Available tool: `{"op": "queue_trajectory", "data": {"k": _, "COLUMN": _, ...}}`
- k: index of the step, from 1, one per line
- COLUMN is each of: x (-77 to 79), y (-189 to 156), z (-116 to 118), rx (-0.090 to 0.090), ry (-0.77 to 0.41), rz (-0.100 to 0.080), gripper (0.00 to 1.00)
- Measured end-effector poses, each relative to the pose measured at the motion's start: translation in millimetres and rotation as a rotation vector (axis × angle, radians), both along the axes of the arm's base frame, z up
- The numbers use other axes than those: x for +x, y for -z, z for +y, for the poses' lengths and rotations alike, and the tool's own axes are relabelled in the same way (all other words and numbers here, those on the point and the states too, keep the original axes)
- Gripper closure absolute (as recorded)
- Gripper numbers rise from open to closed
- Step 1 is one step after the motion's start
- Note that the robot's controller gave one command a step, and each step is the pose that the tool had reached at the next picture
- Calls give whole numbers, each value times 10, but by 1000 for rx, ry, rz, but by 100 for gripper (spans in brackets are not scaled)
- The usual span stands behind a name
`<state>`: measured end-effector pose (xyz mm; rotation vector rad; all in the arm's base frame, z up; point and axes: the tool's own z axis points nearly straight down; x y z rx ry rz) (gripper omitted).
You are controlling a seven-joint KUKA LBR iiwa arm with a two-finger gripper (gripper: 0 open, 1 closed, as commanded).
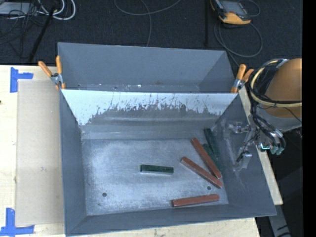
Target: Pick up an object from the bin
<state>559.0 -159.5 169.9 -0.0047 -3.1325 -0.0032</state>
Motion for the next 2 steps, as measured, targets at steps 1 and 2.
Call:
{"op": "queue_trajectory", "data": {"k": 1, "x": -307, "y": 1020, "z": 382, "rx": 0, "ry": -124, "rz": -10, "gripper": 0}}
{"op": "queue_trajectory", "data": {"k": 2, "x": -287, "y": 985, "z": 385, "rx": -1, "ry": -129, "rz": -13, "gripper": 100}}
